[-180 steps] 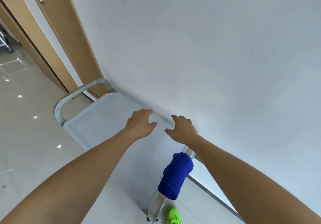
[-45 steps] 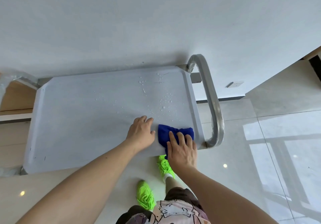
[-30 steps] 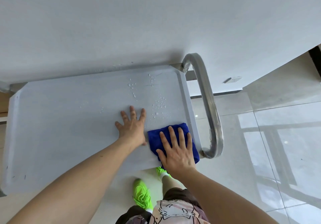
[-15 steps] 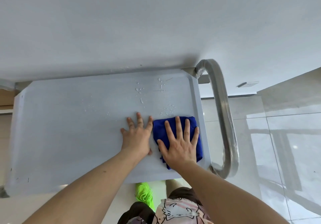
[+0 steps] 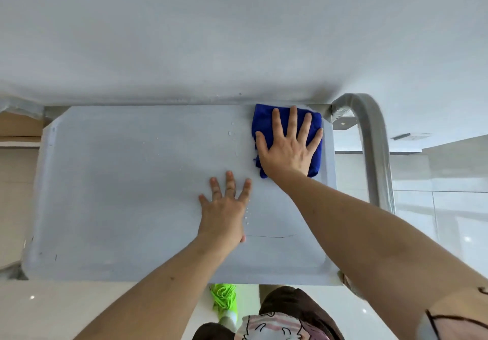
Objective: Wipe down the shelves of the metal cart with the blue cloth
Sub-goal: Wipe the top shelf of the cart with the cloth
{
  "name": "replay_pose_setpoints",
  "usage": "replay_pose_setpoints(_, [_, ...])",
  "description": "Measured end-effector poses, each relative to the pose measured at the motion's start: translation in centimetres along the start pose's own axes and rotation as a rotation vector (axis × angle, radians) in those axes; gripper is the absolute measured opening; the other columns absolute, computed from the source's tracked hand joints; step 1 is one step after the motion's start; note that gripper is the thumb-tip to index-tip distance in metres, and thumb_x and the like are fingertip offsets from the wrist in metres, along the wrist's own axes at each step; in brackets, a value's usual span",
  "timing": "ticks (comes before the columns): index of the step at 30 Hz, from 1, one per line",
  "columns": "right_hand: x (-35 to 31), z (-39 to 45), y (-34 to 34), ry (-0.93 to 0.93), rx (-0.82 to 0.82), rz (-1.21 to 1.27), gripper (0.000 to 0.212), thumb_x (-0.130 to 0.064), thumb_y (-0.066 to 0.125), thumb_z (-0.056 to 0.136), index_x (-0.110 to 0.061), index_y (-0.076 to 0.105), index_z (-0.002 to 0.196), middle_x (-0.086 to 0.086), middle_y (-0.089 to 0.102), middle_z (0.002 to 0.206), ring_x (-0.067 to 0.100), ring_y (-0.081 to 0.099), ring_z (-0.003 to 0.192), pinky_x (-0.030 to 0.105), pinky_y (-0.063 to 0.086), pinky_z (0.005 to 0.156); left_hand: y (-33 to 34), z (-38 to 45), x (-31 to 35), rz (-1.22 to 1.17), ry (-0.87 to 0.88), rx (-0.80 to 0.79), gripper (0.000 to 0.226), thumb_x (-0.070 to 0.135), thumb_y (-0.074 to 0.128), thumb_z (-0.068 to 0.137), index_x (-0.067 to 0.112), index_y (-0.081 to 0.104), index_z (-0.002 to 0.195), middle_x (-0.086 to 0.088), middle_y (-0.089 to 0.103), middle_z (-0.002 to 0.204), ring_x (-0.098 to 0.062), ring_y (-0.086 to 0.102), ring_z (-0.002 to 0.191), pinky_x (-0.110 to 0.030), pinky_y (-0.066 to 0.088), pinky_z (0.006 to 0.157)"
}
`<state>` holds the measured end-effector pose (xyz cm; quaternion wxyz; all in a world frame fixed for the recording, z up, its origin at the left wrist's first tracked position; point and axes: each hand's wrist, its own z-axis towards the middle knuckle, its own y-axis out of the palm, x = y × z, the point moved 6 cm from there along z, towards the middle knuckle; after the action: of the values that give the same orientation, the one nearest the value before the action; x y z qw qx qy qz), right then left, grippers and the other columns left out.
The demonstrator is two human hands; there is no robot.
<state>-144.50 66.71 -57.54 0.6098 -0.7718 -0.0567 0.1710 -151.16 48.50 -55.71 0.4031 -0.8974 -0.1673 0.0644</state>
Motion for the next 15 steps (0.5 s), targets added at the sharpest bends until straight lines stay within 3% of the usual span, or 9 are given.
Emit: replay_pose_setpoints(15, [0.2,1.1,-1.1,-0.085,0.019,0.002,0.071,-0.071,0.014,0.096,-0.036,0.015,0.159,0.001,0.009,0.169,0.033,-0.008,0.154,0.062,-0.010,0.118,-0.6,0.0,-0.1,-0.048,-0.024,-0.061,0.136,0.041,0.087,0.066,0.037,-0.021,0.149,-0.010,-0.025,0.160,-0.046,-0.011,0.146,-0.065,0.020,0.113])
